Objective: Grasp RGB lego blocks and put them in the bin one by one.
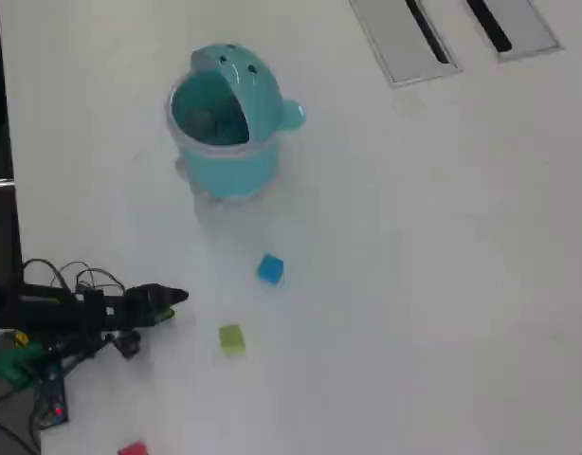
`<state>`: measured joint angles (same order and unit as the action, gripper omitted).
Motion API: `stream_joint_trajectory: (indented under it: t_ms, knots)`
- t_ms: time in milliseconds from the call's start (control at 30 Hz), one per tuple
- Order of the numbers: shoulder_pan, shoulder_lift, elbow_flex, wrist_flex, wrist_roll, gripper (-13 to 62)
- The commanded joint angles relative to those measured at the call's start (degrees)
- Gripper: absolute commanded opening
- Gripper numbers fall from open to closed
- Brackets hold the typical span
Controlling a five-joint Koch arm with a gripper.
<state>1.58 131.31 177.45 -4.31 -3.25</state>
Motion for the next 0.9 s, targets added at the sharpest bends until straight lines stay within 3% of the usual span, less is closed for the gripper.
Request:
stream_joint_trajectory:
  t_ms: [0, 700, 867]
  knots:
    - [-1.32, 2.99, 4.22, 3.69, -0.18, 34.6]
    - [4.92, 2.99, 4.22, 3.16, -0.26, 34.6]
    - [3.78, 3.16, 4.22, -6.06, 0.09, 34.5]
